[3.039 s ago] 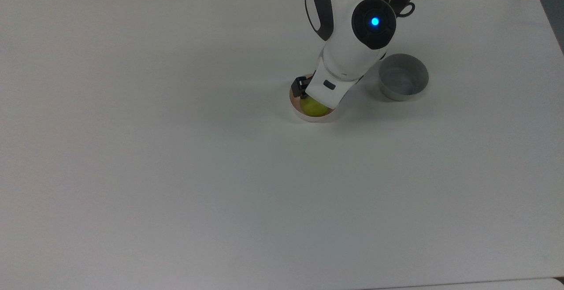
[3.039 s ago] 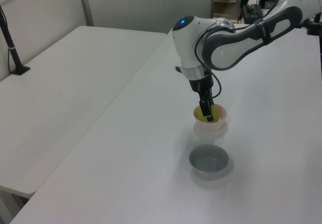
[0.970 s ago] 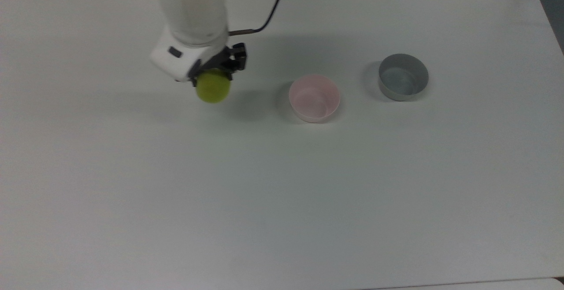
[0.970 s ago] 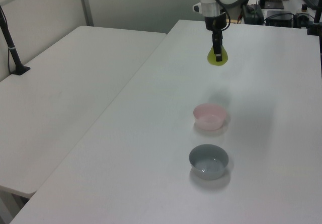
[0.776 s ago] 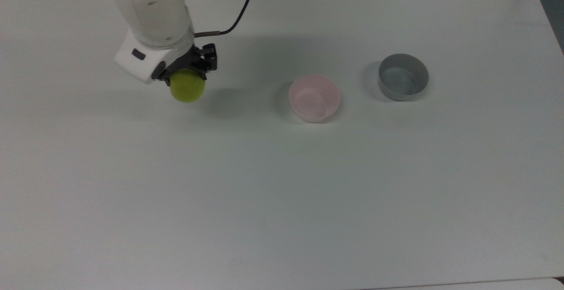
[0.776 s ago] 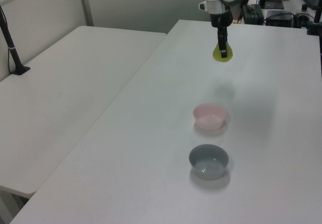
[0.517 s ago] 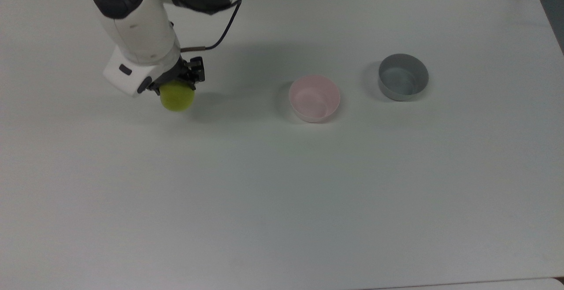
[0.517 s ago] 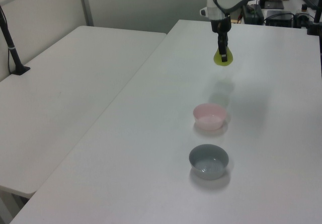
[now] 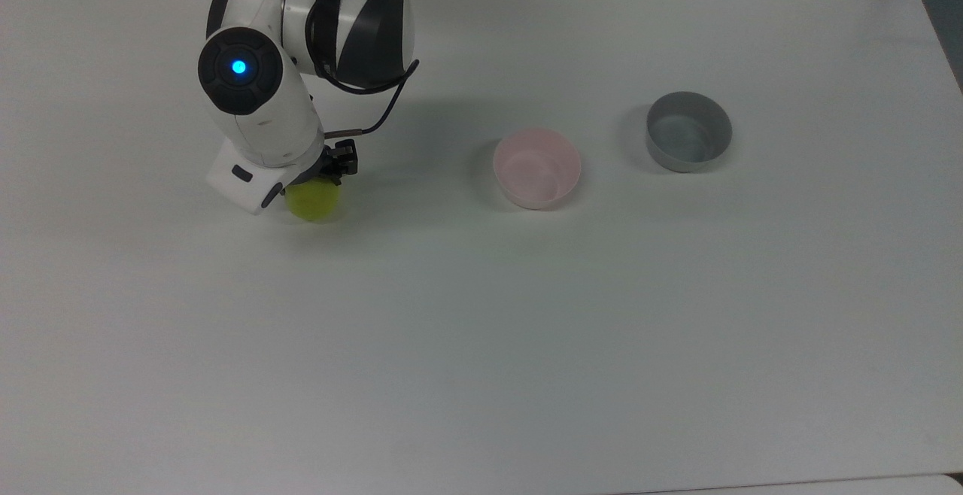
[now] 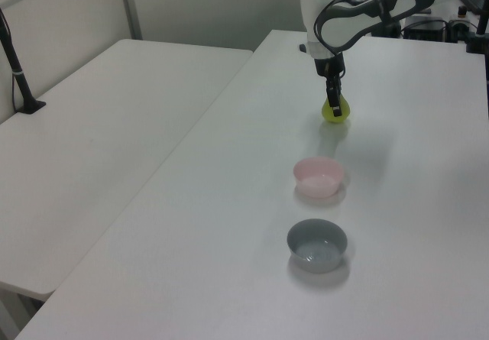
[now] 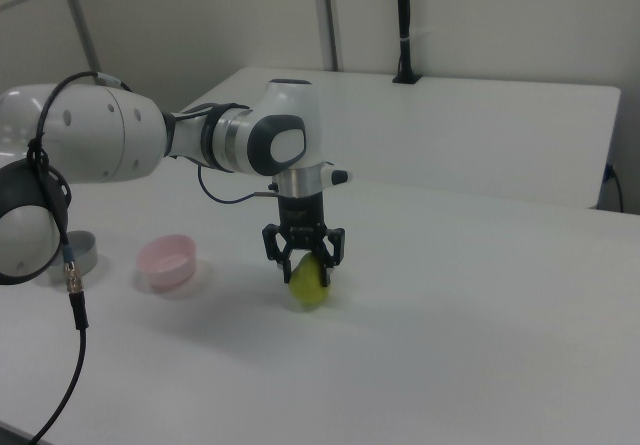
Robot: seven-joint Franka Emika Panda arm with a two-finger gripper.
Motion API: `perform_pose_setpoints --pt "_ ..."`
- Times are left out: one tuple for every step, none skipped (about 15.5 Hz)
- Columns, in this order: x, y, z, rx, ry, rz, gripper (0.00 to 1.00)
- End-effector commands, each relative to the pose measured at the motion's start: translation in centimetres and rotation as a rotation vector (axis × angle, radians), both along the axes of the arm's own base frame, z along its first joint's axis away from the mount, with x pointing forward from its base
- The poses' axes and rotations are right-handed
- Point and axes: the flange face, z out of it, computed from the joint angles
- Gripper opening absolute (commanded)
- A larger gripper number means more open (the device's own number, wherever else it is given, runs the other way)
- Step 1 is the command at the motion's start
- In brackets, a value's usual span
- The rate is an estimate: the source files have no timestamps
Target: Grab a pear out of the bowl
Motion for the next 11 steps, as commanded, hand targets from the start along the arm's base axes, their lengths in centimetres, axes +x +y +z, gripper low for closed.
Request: perform_pose_setpoints --pt "-0.3 0.3 -0.8 -0.015 -0.015 0.009 0.65" --pt "-0.3 0.3 -0.8 -0.016 -0.016 0.006 0.77" --pt "-0.3 0.4 -0.7 -0.014 -0.018 0.004 0.98" --pt "-0.3 0.2 -0.7 -0.017 -0.020 -0.008 1.00" --pt "-0.3 0.2 -0.4 -0.020 -0.023 -0.020 1.00" --pt "-0.3 0.2 0.1 -0.023 -0.030 -0.032 1.00" --pt "-0.3 0.2 0.9 -0.026 -0.040 -0.045 1.00" --pt "-0.3 0.2 2.1 -0.029 -0.056 -0.064 1.00" --pt "-0.5 0.1 3.8 -0.035 -0.079 -0.093 1.00" --pt "-0.7 0.2 6.1 -0.043 -0.108 -0.136 1.00" --pt "-1.1 0.2 7.6 -0.046 -0.121 -0.160 1.00"
